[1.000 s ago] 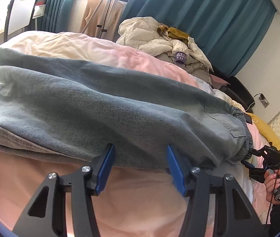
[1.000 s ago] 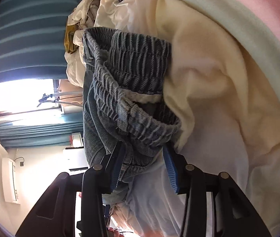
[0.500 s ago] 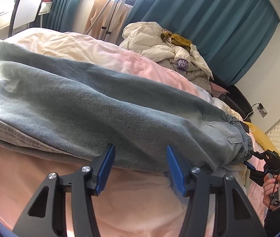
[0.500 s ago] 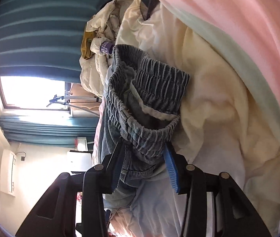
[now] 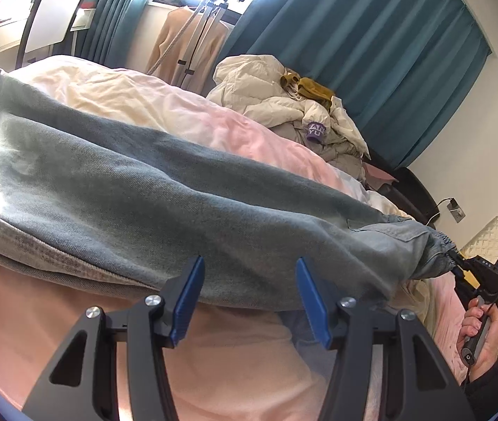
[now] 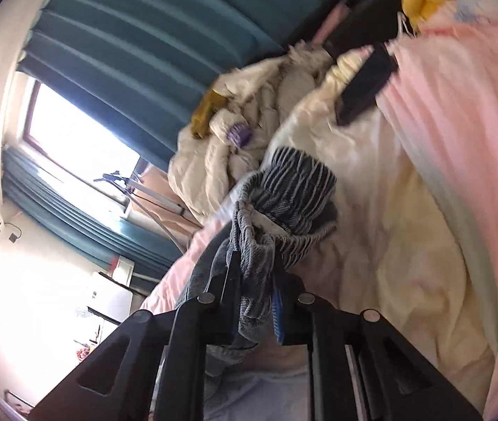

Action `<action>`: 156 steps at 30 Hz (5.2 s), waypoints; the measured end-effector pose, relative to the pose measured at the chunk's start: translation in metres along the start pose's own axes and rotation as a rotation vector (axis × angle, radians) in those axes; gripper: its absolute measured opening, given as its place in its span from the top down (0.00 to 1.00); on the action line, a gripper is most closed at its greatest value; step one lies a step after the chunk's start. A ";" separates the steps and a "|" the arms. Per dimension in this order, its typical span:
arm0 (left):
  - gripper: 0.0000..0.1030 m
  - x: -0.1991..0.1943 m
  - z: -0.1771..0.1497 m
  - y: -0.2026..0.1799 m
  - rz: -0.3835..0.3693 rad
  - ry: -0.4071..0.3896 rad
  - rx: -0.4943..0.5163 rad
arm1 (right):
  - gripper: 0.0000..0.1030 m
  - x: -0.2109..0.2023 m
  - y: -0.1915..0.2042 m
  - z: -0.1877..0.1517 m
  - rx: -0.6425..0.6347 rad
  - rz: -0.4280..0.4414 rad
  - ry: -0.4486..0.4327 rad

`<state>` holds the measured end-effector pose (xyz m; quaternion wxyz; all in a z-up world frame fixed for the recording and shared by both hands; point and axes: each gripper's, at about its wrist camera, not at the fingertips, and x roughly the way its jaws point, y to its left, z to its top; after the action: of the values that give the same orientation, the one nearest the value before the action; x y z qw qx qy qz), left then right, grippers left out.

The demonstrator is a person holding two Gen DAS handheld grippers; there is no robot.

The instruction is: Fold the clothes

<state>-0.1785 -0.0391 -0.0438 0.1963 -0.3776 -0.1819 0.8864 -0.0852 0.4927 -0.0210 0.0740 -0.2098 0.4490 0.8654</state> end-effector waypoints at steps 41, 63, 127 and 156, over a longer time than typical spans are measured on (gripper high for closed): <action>0.46 0.004 0.006 0.013 0.057 0.006 -0.062 | 0.51 0.038 -0.078 0.002 0.192 0.015 0.126; 0.46 -0.015 0.011 0.031 0.081 -0.052 -0.135 | 0.76 -0.060 -0.013 0.013 0.127 0.023 -0.088; 0.46 -0.077 0.029 0.045 0.317 -0.166 0.001 | 0.73 0.067 0.222 -0.346 -0.991 -0.080 0.196; 0.46 -0.076 0.024 0.052 0.134 -0.198 -0.120 | 0.72 0.058 0.244 -0.420 -1.197 0.079 0.157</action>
<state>-0.1592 -0.1242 -0.0072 0.0950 -0.3106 -0.2276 0.9180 -0.0904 0.0068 -0.0780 -0.1222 -0.2613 -0.1044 0.9518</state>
